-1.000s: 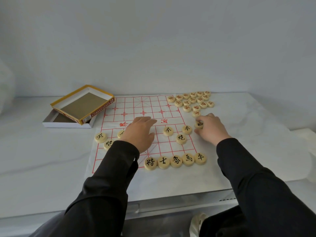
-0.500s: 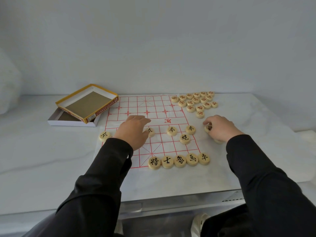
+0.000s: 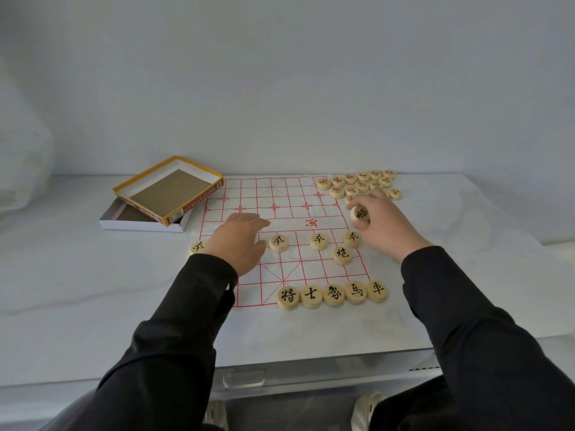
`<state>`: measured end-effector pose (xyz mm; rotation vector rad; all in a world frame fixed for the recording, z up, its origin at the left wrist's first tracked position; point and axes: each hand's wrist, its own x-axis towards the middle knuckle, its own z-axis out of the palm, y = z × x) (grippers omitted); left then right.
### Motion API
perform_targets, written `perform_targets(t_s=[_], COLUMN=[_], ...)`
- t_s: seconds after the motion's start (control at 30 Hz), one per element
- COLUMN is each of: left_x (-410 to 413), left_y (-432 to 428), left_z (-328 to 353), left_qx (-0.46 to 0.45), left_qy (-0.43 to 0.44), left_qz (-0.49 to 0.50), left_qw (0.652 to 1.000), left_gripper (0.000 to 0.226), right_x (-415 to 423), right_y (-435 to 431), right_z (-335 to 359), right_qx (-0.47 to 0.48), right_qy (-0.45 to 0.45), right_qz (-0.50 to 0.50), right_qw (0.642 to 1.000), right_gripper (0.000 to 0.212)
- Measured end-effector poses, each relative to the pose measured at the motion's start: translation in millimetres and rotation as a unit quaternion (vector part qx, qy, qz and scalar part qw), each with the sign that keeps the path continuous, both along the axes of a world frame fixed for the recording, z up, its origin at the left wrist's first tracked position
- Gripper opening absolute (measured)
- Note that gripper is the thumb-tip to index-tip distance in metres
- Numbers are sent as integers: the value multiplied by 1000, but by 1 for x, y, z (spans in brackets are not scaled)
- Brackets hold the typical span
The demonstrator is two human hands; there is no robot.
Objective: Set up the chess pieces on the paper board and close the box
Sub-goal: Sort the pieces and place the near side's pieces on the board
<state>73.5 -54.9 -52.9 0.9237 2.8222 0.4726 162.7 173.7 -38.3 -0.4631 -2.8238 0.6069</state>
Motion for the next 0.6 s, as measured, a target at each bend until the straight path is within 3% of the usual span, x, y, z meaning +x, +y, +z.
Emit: perform_targets(t_s=[0.27, 0.4, 0.6], left_x=[-10, -16, -21], left_y=[-20, -45, -79], left_z=[4, 5, 6], left_qx=[24, 25, 18], left_qy=[3, -4, 13], left_qz=[19, 34, 64], left_qw=[1000, 999, 998], left_gripper=[44, 42, 41], right_x=[-14, -23, -32], right_y=[-55, -77, -112], right_z=[14, 9, 3], right_qx=[-189, -308, -399], right_qy=[-35, -93, -123], right_qz=[80, 123, 162], right_qw=[978, 939, 894], right_gripper=[5, 18, 20])
